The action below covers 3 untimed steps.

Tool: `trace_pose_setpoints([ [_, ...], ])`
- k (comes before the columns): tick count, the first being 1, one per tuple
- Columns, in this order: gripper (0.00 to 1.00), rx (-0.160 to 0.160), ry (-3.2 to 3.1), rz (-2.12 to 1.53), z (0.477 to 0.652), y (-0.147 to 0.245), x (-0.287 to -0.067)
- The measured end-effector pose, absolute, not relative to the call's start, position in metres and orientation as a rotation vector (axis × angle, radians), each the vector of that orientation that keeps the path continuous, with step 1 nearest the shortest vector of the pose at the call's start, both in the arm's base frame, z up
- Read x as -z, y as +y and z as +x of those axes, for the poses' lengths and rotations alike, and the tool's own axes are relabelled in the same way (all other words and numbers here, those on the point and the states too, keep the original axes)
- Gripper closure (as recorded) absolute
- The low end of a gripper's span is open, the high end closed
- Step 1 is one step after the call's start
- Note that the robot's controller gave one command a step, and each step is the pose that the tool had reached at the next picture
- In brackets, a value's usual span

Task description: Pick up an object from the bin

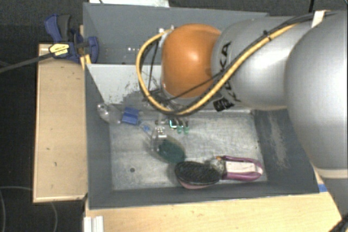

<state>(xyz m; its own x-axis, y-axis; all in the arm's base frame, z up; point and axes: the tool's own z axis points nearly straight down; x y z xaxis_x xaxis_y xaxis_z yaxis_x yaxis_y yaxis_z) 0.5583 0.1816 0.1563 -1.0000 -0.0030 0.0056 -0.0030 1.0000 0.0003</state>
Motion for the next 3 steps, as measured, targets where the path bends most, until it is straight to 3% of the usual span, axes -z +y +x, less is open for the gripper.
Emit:
trace_pose_setpoints([
  [1, 0.00, 0.001, -3.120, 0.366, 0.587, 0.169, -0.080],
  [2, 0.00, -0.004, -3.094, 0.549, 0.564, 0.095, -0.095],
  [3, 1.00, 0.002, -3.096, 0.548, 0.565, 0.099, -0.095],
])
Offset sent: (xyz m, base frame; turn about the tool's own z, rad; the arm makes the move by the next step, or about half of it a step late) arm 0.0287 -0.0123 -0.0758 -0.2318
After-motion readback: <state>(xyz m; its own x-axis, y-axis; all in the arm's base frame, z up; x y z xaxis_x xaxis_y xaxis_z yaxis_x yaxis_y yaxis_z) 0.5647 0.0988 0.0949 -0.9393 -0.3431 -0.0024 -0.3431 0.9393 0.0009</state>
